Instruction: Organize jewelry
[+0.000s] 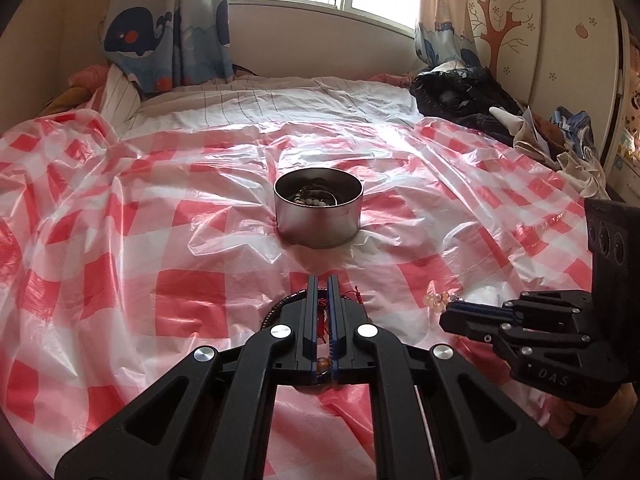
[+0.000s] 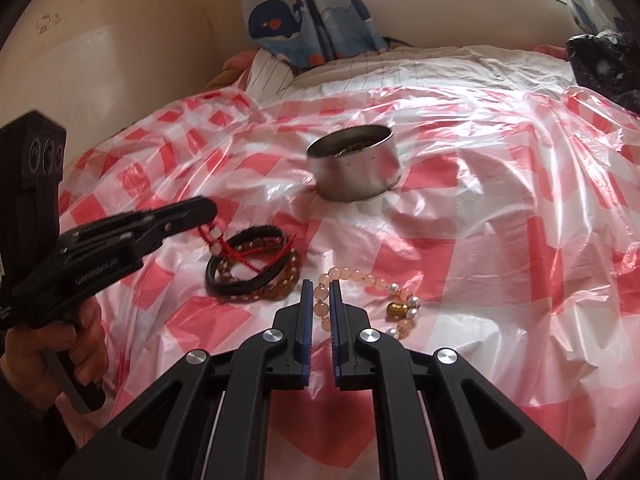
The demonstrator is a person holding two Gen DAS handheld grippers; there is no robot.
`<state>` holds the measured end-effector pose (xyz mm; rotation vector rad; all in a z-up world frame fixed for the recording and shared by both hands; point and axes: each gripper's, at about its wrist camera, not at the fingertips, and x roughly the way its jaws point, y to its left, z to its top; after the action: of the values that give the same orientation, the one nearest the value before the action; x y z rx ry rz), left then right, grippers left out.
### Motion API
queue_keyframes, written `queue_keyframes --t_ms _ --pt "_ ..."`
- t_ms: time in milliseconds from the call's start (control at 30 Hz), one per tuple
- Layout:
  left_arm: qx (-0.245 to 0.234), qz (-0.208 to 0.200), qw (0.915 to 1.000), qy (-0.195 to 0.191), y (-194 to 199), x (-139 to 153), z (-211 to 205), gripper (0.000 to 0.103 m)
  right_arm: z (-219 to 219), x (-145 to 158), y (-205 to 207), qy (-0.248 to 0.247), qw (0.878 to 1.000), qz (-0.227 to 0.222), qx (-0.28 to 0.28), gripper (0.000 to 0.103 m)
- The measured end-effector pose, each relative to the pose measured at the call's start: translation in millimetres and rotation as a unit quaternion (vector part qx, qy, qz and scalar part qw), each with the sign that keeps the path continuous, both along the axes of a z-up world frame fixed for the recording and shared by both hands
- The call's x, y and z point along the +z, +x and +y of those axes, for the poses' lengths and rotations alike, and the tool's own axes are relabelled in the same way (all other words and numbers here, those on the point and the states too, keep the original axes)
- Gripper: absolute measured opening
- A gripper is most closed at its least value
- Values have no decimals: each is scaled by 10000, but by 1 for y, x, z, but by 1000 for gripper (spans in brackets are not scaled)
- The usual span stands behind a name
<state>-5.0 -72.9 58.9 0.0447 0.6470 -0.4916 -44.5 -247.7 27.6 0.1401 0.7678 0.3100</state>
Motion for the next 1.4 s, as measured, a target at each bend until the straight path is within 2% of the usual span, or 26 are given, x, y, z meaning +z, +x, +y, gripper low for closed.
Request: queue_keyframes --t_ms 100,167,200,267,333,400,500,567,600,633,667,767,867,1100,1400 --pt "56 -24 10000 16 1 1 3 4 3 -1 -3 -11 9998 125 138 12" --pt "78 -35 10000 -7 1 2 4 4 4 1 -8 -69 9999 76 103 48" --pt "84 -40 10000 -8 1 2 4 4 4 3 -10 -118 9999 10 71 54" --pt "91 -47 9999 16 2 2 3 4 6 7 -14 -220 9997 -89 27 60" --pt "88 -39 10000 18 2 2 3 4 10 7 -14 -527 9985 -144 -64 68" --pt "90 -19 9999 50 3 2 2 4 13 1 -8 -902 9956 -28 -253 69" --pt "84 3 9999 97 4 1 0 4 6 -10 6 -1076 9923 309 -532 72" --pt "78 29 9999 112 4 0 -1 4 2 -15 14 -1045 9919 447 -570 70" --pt "83 41 9999 117 4 -1 -1 4 2 -16 16 -1034 9923 454 -506 64" --pt "88 54 9999 119 5 -1 -1 4 2 -17 18 -986 9930 472 -452 42" --pt "94 66 9999 114 5 -2 -1 4 2 -18 19 -932 9934 517 -429 29" --pt "100 83 9999 86 6 -2 0 4 -4 -17 17 -642 9960 507 -363 8" --pt "82 97 9999 63 6 -2 1 4 -6 -13 13 -415 9977 415 -330 8" --pt "61 145 9997 -170 6 -1 0 4 -21 3 5 490 9982 2 -344 8" --pt "212 133 9984 -497 7 9 17 4 -28 21 -1 816 9950 -469 -334 8"
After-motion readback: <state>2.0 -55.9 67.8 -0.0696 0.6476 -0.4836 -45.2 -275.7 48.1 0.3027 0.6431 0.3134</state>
